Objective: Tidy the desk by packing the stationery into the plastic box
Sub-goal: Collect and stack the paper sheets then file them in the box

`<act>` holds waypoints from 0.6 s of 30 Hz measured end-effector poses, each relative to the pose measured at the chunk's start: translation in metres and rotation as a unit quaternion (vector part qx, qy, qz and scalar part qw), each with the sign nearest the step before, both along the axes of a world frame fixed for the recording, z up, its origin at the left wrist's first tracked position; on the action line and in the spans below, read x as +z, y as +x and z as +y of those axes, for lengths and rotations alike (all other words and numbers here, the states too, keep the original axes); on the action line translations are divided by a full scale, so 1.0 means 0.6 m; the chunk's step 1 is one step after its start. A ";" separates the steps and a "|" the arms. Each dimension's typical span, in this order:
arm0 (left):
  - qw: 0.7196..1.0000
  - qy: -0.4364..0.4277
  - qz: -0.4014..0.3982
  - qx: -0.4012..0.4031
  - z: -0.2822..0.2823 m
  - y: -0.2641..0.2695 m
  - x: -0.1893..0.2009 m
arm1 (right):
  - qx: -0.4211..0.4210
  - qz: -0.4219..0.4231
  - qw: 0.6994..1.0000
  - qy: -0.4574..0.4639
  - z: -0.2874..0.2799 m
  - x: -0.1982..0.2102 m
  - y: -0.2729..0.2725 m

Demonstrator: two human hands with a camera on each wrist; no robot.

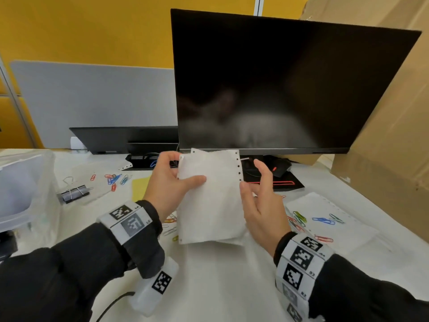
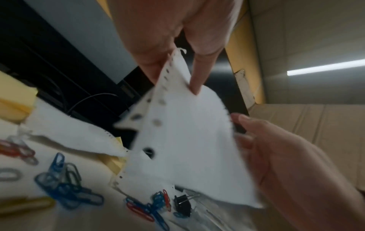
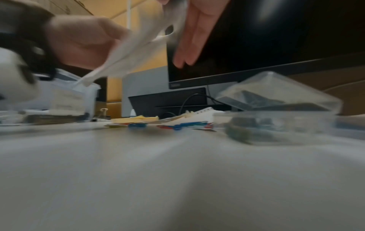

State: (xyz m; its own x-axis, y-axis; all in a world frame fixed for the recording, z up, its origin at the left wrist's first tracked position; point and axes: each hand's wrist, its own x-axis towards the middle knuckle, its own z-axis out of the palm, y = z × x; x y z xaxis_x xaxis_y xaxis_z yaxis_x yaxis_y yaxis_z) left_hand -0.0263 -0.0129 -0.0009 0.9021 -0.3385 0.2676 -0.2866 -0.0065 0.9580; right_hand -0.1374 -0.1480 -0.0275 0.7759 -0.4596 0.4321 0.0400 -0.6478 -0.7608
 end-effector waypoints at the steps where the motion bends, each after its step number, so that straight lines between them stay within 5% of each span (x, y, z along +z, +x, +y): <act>1: 0.999 0.004 -0.034 0.024 0.003 0.000 0.005 | -0.025 0.042 0.998 -0.028 -0.013 0.002 0.001; 7: 0.968 0.083 -0.213 0.102 0.030 0.020 0.013 | -0.211 0.294 0.917 -0.164 -0.120 0.003 0.014; 11: 0.884 0.184 -0.422 0.076 0.039 0.034 -0.015 | -0.231 0.433 0.865 -0.105 -0.155 -0.016 0.011; 13: 0.850 0.227 -0.473 0.055 0.041 0.042 -0.034 | -0.210 0.451 0.856 -0.142 -0.151 -0.017 0.011; 18: 0.838 0.271 -0.471 0.047 0.032 0.046 -0.044 | -0.192 0.399 0.878 -0.183 -0.136 -0.003 0.008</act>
State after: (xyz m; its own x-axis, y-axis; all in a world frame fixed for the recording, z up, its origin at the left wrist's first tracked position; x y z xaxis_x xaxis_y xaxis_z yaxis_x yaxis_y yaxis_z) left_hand 0.0013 0.0063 -0.0274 0.4074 -0.5796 0.7058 -0.8876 -0.4331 0.1567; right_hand -0.1327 -0.2298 -0.0293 0.7174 -0.6967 -0.0060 -0.6854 -0.7041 -0.1855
